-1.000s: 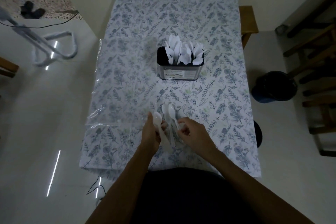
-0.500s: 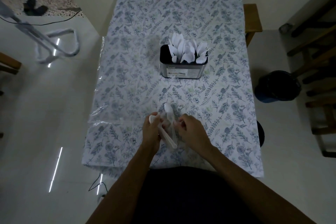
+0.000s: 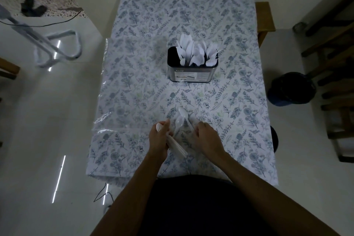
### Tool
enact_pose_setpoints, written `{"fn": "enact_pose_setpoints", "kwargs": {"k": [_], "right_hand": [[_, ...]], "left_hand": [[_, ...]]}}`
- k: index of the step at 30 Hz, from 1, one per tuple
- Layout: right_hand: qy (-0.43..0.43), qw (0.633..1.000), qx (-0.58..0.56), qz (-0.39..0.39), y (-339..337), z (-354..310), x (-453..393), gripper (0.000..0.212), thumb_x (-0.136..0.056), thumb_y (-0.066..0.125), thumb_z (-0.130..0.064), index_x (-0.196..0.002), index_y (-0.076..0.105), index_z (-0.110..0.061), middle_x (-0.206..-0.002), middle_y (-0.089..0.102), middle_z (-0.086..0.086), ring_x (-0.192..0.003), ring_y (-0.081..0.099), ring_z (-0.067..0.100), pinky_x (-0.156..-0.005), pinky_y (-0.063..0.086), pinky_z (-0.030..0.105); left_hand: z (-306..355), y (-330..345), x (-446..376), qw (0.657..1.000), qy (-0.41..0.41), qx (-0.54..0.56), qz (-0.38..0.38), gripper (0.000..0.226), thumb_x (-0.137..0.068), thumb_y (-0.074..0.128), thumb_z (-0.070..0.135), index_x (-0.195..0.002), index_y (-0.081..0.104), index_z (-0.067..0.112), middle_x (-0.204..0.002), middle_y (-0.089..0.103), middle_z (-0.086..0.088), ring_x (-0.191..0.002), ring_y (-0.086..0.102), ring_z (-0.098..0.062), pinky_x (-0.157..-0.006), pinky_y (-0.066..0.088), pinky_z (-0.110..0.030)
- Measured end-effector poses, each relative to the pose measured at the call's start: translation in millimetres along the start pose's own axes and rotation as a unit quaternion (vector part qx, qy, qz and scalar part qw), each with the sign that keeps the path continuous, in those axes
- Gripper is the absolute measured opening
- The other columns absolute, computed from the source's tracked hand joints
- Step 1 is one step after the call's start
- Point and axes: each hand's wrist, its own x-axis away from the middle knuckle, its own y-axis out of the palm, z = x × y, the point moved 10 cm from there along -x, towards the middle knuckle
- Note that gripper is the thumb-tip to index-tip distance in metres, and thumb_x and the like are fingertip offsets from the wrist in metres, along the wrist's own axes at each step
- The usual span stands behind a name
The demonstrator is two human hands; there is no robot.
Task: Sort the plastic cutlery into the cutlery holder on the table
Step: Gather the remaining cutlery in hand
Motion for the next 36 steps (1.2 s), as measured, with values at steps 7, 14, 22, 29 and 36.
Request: {"fn": "enact_pose_setpoints", "kwargs": {"k": [7,14,22,29,36], "right_hand": [[0.001,1.000,0.015,-0.001,-0.4,-3.4,-9.0,0.023,-0.098,0.051,-0.021,-0.112,0.058,-0.004,-0.102,0.062,0.012,-0.088,0.061,0.025,-0.068,0.041,0.029],[-0.044,0.972,-0.224,-0.050,-27.5,-33.3,21.9,0.015,-0.098,0.062,-0.019,-0.097,0.076,-0.017,-0.072,0.069,-0.006,-0.056,0.062,0.006,-0.055,0.045,0.014],[0.046,0.953,-0.278,-0.110,-15.6,-25.0,16.2,0.036,-0.101,0.055,-0.040,-0.084,0.071,-0.012,-0.072,0.074,0.004,-0.061,0.073,0.021,-0.067,0.064,0.041],[-0.151,0.983,-0.007,-0.099,36.2,-82.1,-26.3,0.019,-0.100,0.052,-0.028,-0.112,0.058,-0.015,-0.086,0.069,0.010,-0.073,0.067,0.027,-0.056,0.042,0.028],[-0.091,0.991,-0.052,-0.081,4.5,-59.0,-7.9,0.011,-0.092,0.058,-0.007,-0.099,0.065,-0.011,-0.086,0.063,0.005,-0.070,0.059,0.017,-0.059,0.045,0.027]], "left_hand": [[0.4,3.8,-1.4,1.000,0.000,-0.001,-0.010,0.021,-0.094,0.074,0.026,-0.095,0.061,0.009,-0.070,0.056,-0.003,-0.061,0.057,-0.016,-0.056,0.051,-0.031],[11.7,7.8,-1.6,0.999,0.022,0.023,-0.018,0.033,-0.094,0.072,0.038,-0.106,0.062,0.010,-0.090,0.067,-0.009,-0.079,0.067,-0.019,-0.078,0.060,-0.040],[19.5,6.0,5.3,0.998,0.043,0.005,-0.036,0.016,-0.101,0.065,0.027,-0.100,0.064,0.011,-0.083,0.071,-0.001,-0.074,0.065,-0.019,-0.068,0.054,-0.037],[31.6,-31.1,10.0,0.997,0.046,0.038,0.044,0.023,-0.096,0.070,0.035,-0.101,0.062,0.014,-0.080,0.063,0.000,-0.068,0.060,-0.015,-0.060,0.053,-0.032],[29.2,-30.9,17.5,0.997,0.052,0.037,0.054,0.027,-0.094,0.072,0.038,-0.100,0.064,0.013,-0.083,0.061,-0.005,-0.066,0.061,-0.016,-0.060,0.054,-0.034]]}}
